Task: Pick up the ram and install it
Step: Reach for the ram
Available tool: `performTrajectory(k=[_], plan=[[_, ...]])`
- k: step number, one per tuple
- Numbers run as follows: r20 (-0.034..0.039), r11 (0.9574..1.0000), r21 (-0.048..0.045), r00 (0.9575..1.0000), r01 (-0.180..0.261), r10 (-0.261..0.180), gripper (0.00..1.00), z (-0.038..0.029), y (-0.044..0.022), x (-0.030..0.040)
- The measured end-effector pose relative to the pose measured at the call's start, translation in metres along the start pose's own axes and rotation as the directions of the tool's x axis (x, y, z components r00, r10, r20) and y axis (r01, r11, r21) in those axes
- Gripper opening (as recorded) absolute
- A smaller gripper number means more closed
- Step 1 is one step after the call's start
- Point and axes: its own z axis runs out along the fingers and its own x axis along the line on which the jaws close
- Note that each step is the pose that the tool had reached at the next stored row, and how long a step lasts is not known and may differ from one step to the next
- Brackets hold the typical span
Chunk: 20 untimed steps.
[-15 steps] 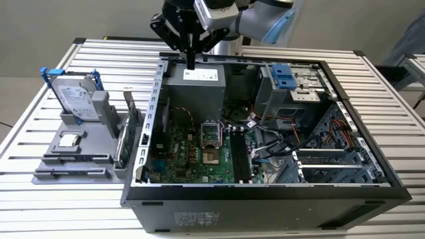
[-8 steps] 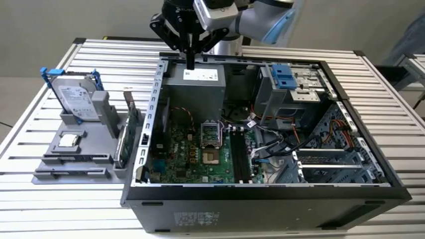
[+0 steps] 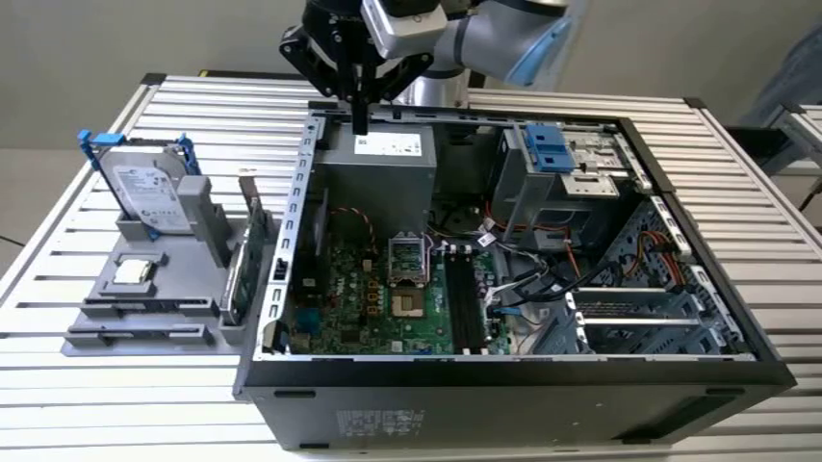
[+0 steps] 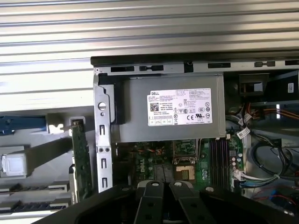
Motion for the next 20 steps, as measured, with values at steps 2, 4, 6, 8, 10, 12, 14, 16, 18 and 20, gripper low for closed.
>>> performTrajectory(k=[2,4,6,8,10,12,14,16,18,20], plan=[[0.0,1.0,0.0001,1.0,0.0,0.0,0.0,-0.0001,-0.0002,0.003],[0.0,1.0,0.0,1.0,0.0,0.0,0.0,0.0,-0.0004,0.0062],[0.0,1.0,0.0,1.0,0.0,0.0,0.0,0.0,-0.0007,0.0093],[-0.0001,1.0,0.0,1.0,0.0,0.0,0.0,-0.0001,-0.0009,0.0125],[0.0,1.0,0.0,1.0,0.0,0.0,0.0,0.0,-0.0011,0.0158],[0.0,1.0,0.0,1.0,0.0,0.0,0.0,0.0,-0.0014,0.0191],[0.0,1.0,0.0,1.0,0.0,0.0,0.0,0.0001,-0.0016,0.0225],[0.0,1.0,0.0001,1.0,0.0,0.0,0.0,0.0002,-0.0019,0.0259],[0.0,1.0,0.0001,1.0,0.0,0.0,0.0,0.0002,-0.0021,0.0291],[0.0,1.0,0.0,1.0,0.0,0.0,0.0,0.0004,-0.0023,0.0323]])
